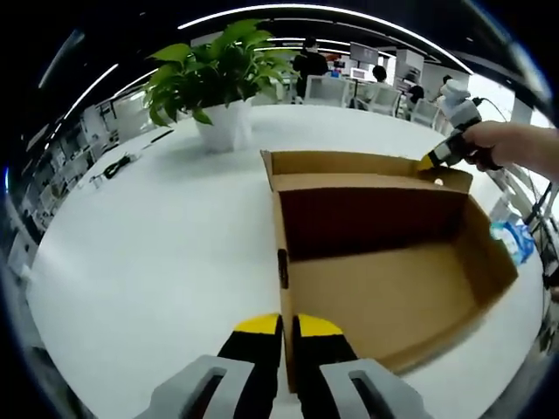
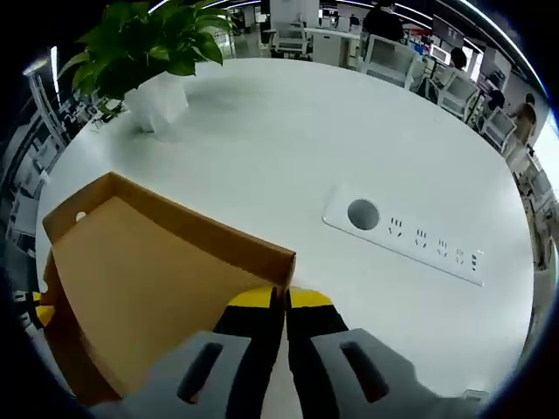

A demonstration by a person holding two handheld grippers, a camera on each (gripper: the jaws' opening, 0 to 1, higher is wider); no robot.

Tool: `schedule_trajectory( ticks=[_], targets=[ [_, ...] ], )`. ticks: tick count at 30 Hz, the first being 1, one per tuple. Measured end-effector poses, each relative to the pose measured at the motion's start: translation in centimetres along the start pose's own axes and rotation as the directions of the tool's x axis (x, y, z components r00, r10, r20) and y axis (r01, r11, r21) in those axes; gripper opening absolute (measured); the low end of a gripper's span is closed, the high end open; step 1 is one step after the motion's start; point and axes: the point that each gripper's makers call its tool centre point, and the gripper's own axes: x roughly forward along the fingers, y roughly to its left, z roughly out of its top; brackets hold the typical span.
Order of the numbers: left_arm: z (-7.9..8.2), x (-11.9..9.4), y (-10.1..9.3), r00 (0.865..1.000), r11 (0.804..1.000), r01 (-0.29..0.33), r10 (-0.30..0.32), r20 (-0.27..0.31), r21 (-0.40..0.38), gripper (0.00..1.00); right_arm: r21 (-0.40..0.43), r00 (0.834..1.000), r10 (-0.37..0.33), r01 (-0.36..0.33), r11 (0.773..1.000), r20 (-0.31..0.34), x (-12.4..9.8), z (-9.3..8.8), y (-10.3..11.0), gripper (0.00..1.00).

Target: Operate the shoe box by opening the lid, removing the specified soft item, and placing it in the target area until the item is outside and the box remains undamaged.

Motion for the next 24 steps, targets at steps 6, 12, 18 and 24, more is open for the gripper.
schedule_trajectory(
  ticks=[6, 12, 18, 24],
  targets=[
    [0.0, -0.2, -0.1, 1.0, 1.0, -0.006, 0.006, 0.0, 0.003, 0.05, 0.047, 0.992, -0.015, 0.009, 0.999, 0.123, -1.9, 1.2, -0.2, 0.01],
    [0.1, 0.1, -0.1, 1.0, 1.0, -0.008, 0.008, 0.001, 0.01, 0.05, 0.066, 0.982, -0.028, 0.016, 0.998, 0.189, -1.8, 2.1, -0.6, 0.01],
    [0.3, 0.5, 0.2, 1.0, 1.0, -0.01, 0.01, 0.003, 0.002, 0.05, 0.081, 0.963, -0.045, 0.025, 0.996, 0.264, -2.8, 3.6, -1.0, 0.0],
    [0.4, 0.5, 0.2, 1.0, 1.0, -0.019, 0.019, 0.007, -0.001, 0.04, 0.08, 0.934, -0.048, 0.021, 0.997, 0.354, -5.5, 4.6, -0.8, 0.0]
  ],
)
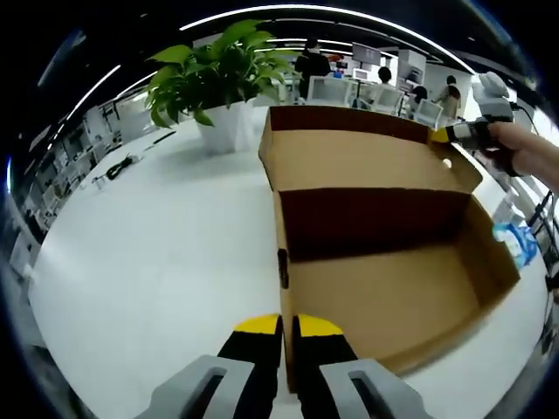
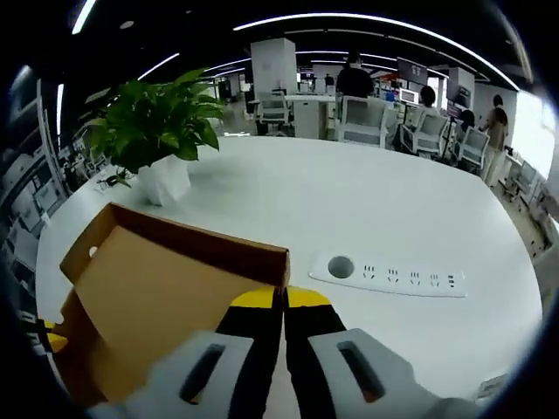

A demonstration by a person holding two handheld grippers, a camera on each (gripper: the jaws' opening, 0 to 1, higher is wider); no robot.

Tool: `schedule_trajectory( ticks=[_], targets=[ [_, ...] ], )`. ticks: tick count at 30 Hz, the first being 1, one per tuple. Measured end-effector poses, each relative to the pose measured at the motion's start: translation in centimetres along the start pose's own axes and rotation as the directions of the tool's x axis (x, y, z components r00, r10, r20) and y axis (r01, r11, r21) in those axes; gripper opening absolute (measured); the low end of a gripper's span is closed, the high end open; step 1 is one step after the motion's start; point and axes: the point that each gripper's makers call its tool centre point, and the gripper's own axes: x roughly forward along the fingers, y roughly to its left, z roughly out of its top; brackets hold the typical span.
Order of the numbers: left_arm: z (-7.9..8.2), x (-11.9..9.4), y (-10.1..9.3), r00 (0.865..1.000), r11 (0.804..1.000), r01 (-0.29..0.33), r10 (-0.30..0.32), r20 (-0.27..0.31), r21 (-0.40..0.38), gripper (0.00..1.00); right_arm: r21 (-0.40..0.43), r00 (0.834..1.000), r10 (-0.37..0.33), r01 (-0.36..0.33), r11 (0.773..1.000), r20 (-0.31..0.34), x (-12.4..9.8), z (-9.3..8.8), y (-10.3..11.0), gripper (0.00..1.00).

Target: Operate the shoe box by opening the lid, removing the specified soft item, and placing it in the target area until the item is outside and the box remains undamaged.

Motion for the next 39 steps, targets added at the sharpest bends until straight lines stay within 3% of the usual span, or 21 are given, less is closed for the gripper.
schedule_trajectory(
  ticks=[10, 19, 39],
  targets=[
    [0.1, 0.1, 0.0, 1.0, 1.0, -0.01, 0.01, 0.002, -0.012, 0.04, -0.019, 0.996, 0.029, -0.028, 0.999, 0.079, -2.5, 2.3, 0.9, 0.0],
    [0.1, 0.0, -0.1, 1.0, 1.0, -0.014, 0.014, 0.005, -0.017, 0.04, 0.001, 0.992, 0.037, -0.038, 0.999, 0.122, -5.3, 2.2, 1.4, 0.0],
    [0.3, 0.3, 0.0, 0.999, 0.999, -0.03, 0.03, 0.011, -0.027, 0.03, -0.047, 0.974, 0.046, -0.037, 0.998, 0.223, -9.0, 3.0, 2.2, 0.0]
  ],
)
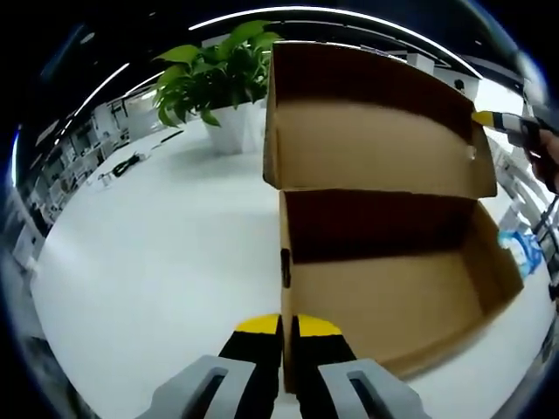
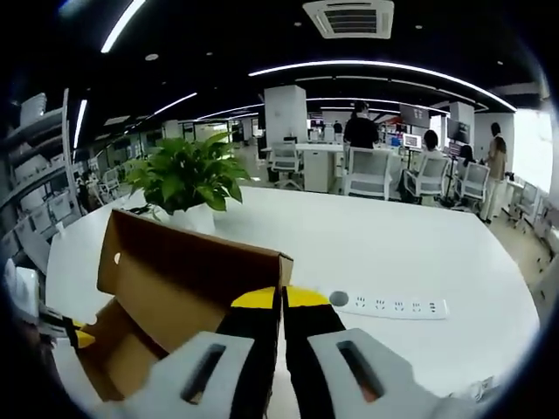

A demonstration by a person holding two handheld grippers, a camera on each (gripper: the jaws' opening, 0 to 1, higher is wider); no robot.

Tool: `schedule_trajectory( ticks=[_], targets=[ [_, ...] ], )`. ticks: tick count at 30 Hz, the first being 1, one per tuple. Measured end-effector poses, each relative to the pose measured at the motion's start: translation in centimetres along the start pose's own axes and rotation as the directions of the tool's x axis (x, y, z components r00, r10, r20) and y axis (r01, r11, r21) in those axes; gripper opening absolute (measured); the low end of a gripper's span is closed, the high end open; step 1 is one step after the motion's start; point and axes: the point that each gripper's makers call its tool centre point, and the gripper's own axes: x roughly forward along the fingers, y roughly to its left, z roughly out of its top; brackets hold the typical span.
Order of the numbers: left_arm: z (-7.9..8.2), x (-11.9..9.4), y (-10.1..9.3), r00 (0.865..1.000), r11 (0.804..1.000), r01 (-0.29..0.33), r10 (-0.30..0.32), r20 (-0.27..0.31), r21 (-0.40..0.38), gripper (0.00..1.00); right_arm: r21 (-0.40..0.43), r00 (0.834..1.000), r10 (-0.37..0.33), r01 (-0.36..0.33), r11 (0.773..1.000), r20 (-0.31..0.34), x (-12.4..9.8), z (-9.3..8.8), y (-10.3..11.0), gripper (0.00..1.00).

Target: Operate the shoe box by opening the lid, removing the specified soft item, and placing it in the target area until the item is outside and the box remains undamaged.

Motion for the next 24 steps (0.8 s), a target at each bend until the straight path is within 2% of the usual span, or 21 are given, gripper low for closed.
schedule_trajectory(
  ticks=[15, 24],
  targets=[
    [0.1, 0.0, 0.1, 1.0, 1.0, -0.005, 0.005, 0.007, -0.01, 0.03, -0.084, 0.995, -0.012, 0.02, 0.996, 0.099, -4.5, 0.2, 1.6, 0.0],
    [0.2, 0.0, 0.1, 1.0, 1.0, -0.002, 0.002, 0.01, -0.012, 0.03, -0.081, 0.994, -0.029, 0.038, 0.996, 0.108, -5.3, 0.0, 1.8, 0.0]
  ],
)
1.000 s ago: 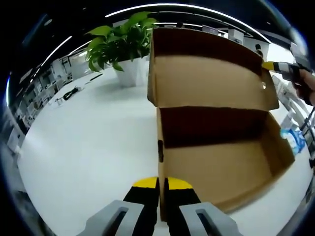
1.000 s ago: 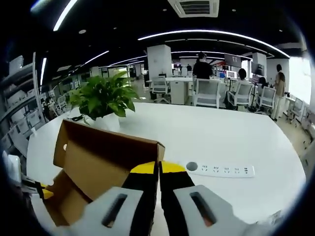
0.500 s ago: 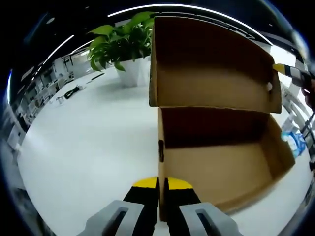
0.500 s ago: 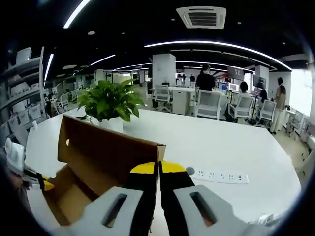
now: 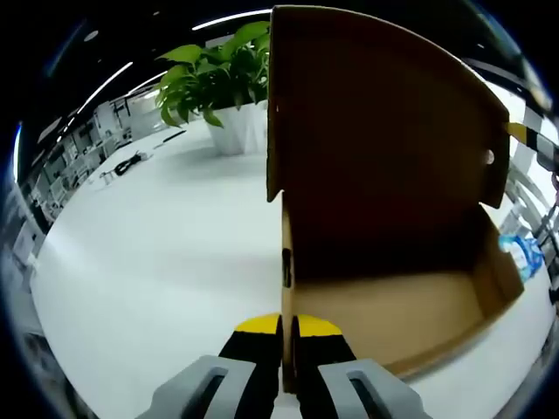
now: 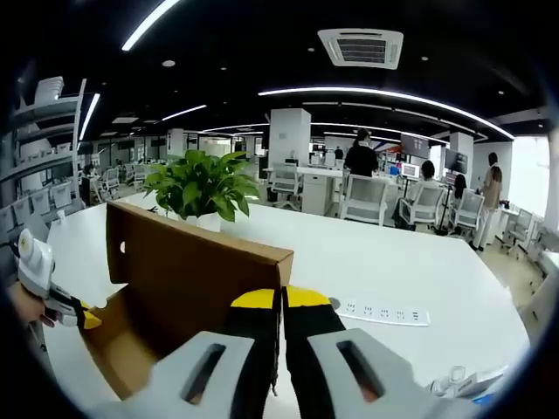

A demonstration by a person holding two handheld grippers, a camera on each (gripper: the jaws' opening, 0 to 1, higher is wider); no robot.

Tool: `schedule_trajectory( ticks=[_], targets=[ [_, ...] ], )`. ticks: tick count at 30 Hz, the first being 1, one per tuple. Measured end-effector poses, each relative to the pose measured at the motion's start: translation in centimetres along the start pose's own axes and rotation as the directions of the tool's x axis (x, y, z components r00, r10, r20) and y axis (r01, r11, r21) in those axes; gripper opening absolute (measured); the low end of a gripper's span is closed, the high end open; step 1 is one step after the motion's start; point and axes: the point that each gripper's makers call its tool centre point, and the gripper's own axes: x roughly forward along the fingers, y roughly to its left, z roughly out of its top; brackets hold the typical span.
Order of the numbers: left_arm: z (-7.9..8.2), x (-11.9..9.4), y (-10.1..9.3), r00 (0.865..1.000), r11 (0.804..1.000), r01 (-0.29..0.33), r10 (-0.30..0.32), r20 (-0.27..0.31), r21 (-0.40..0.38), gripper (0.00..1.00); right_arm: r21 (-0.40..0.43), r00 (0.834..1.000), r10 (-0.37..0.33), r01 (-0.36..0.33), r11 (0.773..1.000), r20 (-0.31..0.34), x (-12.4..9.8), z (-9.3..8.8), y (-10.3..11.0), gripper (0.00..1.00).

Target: Operate the shoe box by opening the lid, removing the specified soft item, and placing it in the target area until the item is outside and the box remains undamaged.

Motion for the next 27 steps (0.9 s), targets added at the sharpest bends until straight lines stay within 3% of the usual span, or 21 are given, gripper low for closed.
schedule_trajectory(
  ticks=[19, 27],
  targets=[
    [0.1, 0.1, 0.0, 1.0, 1.0, 0.002, -0.002, 0.011, 0.002, 0.03, -0.061, 1.0, -0.024, 0.024, 0.998, -0.001, -3.5, -1.3, 1.5, 0.0],
    [0.1, 0.1, 0.0, 1.0, 1.0, 0.004, -0.004, 0.016, 0.003, 0.03, -0.164, 1.0, -0.015, 0.017, 0.986, 0.018, -5.2, -2.2, 2.4, 0.0]
  ],
)
